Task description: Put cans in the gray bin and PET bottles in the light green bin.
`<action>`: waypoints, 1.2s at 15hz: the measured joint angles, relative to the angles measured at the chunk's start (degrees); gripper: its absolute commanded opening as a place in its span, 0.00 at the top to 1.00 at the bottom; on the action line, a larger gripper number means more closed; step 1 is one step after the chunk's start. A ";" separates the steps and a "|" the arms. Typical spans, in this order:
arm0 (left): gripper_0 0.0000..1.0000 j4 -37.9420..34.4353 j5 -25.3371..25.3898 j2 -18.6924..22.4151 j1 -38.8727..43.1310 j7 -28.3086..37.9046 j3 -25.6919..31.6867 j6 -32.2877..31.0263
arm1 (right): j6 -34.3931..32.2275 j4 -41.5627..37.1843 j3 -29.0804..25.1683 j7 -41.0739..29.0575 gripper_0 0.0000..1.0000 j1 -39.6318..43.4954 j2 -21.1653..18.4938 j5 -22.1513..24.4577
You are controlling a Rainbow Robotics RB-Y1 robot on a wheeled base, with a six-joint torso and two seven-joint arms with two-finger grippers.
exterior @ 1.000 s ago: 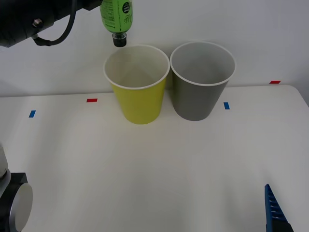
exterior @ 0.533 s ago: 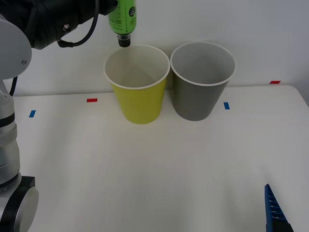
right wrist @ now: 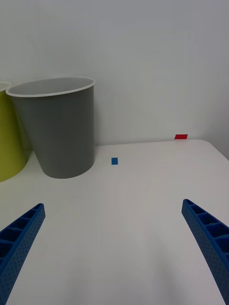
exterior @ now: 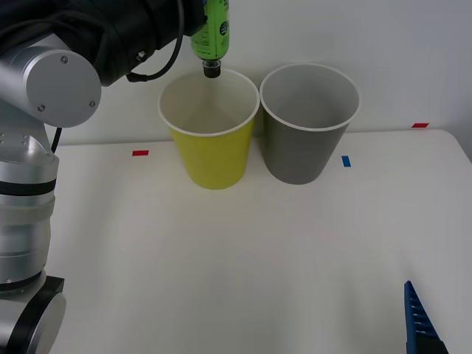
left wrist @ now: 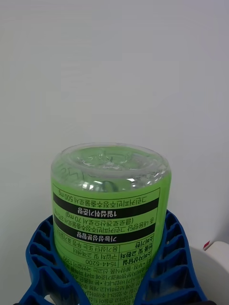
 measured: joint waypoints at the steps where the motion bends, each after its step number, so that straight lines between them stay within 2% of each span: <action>1: 1.00 0.31 -0.06 0.00 0.00 0.03 -0.31 -0.15 | 0.00 0.00 0.00 0.00 0.00 0.00 0.00 0.00; 5: 1.00 3.71 -0.68 0.00 0.00 -0.14 -1.26 -4.03 | 0.00 0.00 0.00 0.00 0.00 0.00 0.00 0.00; 9: 1.00 4.57 -0.97 0.05 0.02 -0.16 -1.40 -4.46 | 0.00 0.00 0.00 0.00 0.00 0.00 0.00 0.00; 10: 0.32 4.58 -1.05 0.07 0.06 -0.18 -1.42 -4.46 | 0.00 0.00 0.00 0.00 0.00 0.00 0.00 0.00; 11: 0.00 4.58 -1.11 0.14 0.07 -0.17 -1.43 -4.46 | 0.00 0.00 0.00 0.00 0.00 0.00 0.00 0.00; 18: 0.00 4.63 -1.15 1.38 0.08 -0.27 -1.41 -4.46 | 0.00 0.00 0.00 0.00 0.00 0.00 0.00 0.00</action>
